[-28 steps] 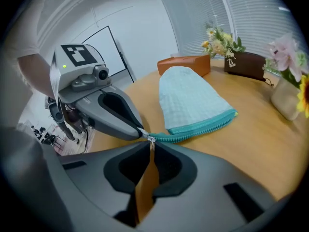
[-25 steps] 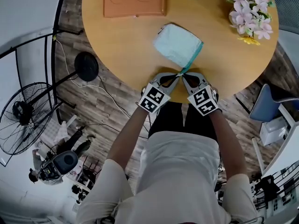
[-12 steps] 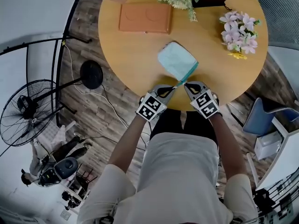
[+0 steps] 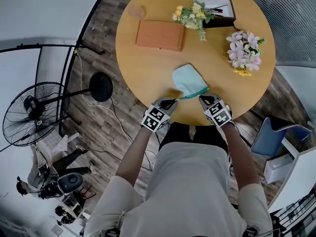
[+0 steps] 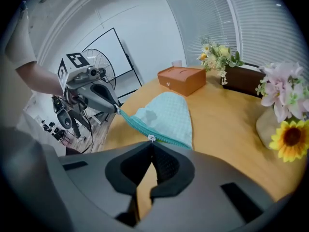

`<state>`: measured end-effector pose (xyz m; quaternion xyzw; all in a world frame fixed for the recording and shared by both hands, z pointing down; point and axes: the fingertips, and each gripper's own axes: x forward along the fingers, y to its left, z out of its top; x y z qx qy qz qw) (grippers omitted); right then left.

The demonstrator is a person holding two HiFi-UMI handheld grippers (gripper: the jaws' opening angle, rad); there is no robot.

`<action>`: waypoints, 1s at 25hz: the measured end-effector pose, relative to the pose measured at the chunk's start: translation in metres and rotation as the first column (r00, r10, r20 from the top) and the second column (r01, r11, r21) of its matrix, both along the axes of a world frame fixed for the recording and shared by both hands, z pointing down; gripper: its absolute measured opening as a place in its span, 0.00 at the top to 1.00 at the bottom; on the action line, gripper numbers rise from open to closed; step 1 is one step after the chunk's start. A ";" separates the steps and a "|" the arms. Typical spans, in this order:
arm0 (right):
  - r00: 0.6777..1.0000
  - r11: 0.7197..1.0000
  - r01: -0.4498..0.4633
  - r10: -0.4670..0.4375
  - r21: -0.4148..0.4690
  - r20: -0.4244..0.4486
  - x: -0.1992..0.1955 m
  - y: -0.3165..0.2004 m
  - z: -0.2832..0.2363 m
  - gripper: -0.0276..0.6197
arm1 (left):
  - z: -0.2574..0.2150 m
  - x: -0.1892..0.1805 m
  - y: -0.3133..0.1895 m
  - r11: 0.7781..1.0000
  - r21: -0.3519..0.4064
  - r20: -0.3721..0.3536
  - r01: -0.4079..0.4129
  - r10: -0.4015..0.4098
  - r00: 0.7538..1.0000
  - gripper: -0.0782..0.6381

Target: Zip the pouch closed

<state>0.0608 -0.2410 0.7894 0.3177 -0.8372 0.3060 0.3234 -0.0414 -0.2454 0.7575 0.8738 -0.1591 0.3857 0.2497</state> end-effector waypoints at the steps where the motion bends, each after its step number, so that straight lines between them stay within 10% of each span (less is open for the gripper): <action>1: 1.000 1.000 0.007 -0.007 -0.007 -0.004 0.004 0.001 0.000 0.95 | -0.001 -0.003 -0.001 1.000 -0.002 0.003 0.017 -0.017 1.000 0.86; 25: 0.999 0.992 -0.027 0.030 -0.124 0.026 0.049 0.005 0.037 0.95 | 0.021 -0.021 0.009 0.940 -0.089 0.041 0.330 -0.328 0.944 0.86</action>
